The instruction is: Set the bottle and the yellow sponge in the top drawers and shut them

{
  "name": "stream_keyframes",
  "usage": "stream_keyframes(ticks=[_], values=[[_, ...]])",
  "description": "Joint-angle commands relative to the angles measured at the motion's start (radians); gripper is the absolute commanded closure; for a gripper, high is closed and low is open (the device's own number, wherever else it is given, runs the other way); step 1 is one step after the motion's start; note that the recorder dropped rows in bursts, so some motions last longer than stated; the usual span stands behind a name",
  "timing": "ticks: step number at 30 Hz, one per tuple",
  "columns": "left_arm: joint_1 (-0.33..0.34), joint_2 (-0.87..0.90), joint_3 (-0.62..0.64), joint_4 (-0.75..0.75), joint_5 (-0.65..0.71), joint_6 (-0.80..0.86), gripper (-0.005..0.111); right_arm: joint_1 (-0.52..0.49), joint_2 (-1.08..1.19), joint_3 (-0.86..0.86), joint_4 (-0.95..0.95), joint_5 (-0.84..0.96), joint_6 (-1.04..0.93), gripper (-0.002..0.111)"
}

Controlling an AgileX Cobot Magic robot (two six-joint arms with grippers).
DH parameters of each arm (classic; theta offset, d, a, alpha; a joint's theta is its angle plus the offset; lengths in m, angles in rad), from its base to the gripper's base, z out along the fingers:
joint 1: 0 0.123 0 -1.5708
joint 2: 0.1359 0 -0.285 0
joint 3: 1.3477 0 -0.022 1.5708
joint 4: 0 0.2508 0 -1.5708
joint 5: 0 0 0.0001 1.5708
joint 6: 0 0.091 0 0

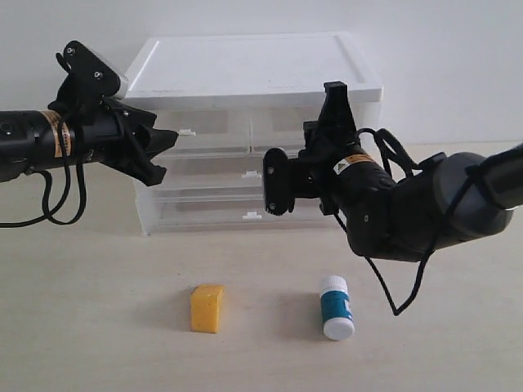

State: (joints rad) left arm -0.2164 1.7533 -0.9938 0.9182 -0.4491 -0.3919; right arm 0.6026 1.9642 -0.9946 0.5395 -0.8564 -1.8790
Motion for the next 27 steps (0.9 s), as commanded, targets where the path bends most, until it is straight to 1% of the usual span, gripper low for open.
stream_keyframes(ticks=[1,4,8,15,19,21,22,25,27], values=[[-0.004,0.001,-0.004,-0.014,-0.006,0.000,0.065,0.009,-0.001,0.043,0.105,-0.087,-0.012,0.108],[-0.004,0.001,-0.004,-0.014,-0.006,0.000,0.065,0.031,-0.006,0.119,0.042,-0.168,0.027,0.108],[-0.004,0.001,-0.004,-0.014,-0.006,0.000,0.065,0.048,-0.033,0.169,0.011,-0.171,0.121,0.108],[-0.004,0.001,-0.004,-0.014,-0.006,0.000,0.065,0.048,-0.121,0.224,0.004,-0.200,0.158,0.108],[-0.004,0.001,-0.004,-0.014,-0.006,0.000,0.065,0.044,-0.149,0.224,-0.049,-0.152,0.380,0.108],[-0.004,0.001,-0.004,-0.014,-0.006,-0.004,0.065,0.044,-0.149,0.224,-0.041,-0.123,0.436,0.108],[-0.004,0.001,-0.004,-0.014,-0.006,-0.012,0.065,0.044,-0.149,0.224,-0.045,-0.101,0.441,0.107],[-0.004,0.001,-0.004,-0.014,-0.006,-0.014,0.065,0.035,-0.137,0.216,-0.094,-0.089,0.296,0.089],[-0.004,0.001,-0.004,-0.014,-0.006,-0.014,0.065,0.032,-0.126,0.192,-0.081,-0.089,0.193,0.074]])
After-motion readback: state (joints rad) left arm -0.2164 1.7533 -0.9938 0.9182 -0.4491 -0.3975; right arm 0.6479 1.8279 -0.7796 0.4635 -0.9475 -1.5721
